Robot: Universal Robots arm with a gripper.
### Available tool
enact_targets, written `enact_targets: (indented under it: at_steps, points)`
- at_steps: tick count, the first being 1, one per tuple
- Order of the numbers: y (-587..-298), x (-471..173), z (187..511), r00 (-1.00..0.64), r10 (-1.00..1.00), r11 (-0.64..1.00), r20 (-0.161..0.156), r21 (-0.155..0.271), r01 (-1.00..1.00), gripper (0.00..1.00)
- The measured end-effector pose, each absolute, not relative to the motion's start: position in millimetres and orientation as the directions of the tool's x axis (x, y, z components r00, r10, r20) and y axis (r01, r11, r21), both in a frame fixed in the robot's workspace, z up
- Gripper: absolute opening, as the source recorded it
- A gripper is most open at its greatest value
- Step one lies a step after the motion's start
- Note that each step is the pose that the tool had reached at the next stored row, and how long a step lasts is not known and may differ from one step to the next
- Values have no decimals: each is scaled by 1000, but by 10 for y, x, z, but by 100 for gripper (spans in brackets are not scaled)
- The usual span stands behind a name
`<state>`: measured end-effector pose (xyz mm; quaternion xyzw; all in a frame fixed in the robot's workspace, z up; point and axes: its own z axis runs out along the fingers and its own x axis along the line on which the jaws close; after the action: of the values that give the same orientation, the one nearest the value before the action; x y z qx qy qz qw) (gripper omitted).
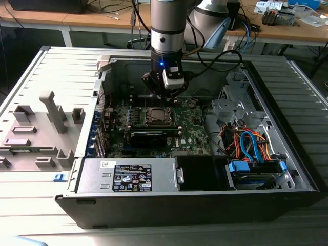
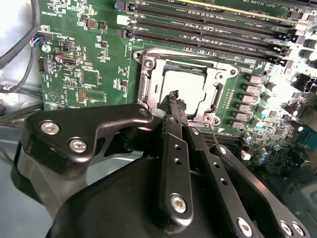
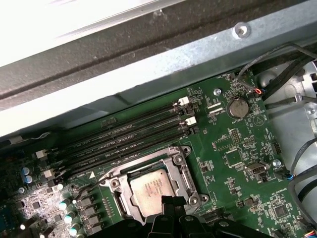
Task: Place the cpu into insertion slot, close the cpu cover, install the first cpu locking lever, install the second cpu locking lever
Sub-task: 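Install the first cpu locking lever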
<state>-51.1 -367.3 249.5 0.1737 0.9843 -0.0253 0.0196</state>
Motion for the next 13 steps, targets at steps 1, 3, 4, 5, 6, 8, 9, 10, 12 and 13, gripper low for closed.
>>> enact_targets:
  at_steps: [1, 3, 4, 5, 6, 8, 9, 10, 12, 13]
  points:
    - [-3673, -511, 2495, -940, 338, 939, -47, -43, 340, 11]
    - [-3673, -512, 2495, -942, 333, 941, -47, -43, 335, 11]
    - [-3673, -511, 2495, -942, 331, 942, -47, -43, 333, 11]
    - [-3673, -512, 2495, -943, 329, 943, -47, -43, 331, 11]
    - [-3673, -511, 2495, -944, 327, 943, -47, -43, 329, 11]
    - [-3673, -511, 2495, -946, 321, 945, -47, -43, 323, 11]
    - [-3673, -512, 2495, -946, 320, 946, -47, -43, 322, 11]
    - [-3673, -511, 2495, -947, 317, 947, -47, -43, 319, 11]
    - [-3673, -512, 2495, -948, 314, 948, -47, -43, 316, 11]
    - [-3673, -511, 2495, -949, 311, 949, -47, -43, 313, 11]
